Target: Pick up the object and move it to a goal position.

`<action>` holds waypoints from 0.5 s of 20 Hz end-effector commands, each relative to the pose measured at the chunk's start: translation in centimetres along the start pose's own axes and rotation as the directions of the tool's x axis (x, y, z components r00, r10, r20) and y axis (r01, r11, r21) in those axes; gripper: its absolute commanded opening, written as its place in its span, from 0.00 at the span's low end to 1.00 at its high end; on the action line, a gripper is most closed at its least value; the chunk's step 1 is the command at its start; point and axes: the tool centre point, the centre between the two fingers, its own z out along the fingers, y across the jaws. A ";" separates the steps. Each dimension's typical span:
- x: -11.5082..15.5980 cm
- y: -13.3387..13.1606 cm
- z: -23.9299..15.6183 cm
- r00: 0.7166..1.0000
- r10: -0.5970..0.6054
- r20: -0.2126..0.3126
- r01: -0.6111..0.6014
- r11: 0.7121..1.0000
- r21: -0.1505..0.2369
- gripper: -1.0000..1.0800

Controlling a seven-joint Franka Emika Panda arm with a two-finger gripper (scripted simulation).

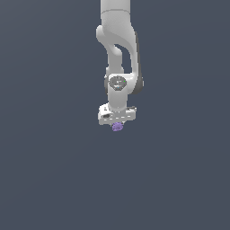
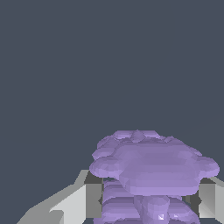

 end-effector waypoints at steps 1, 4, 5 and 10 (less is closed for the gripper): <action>0.4 -0.2 -0.8 1.000 0.000 -0.001 0.000 1.000 0.000 0.00; 1.1 -0.5 -2.1 1.000 0.000 -0.001 0.000 1.000 0.000 0.00; 1.4 -0.6 -2.6 1.000 0.000 -0.001 0.000 1.000 0.000 0.00; 3.1 -1.4 -5.9 1.000 0.000 -0.001 0.000 1.000 0.000 0.00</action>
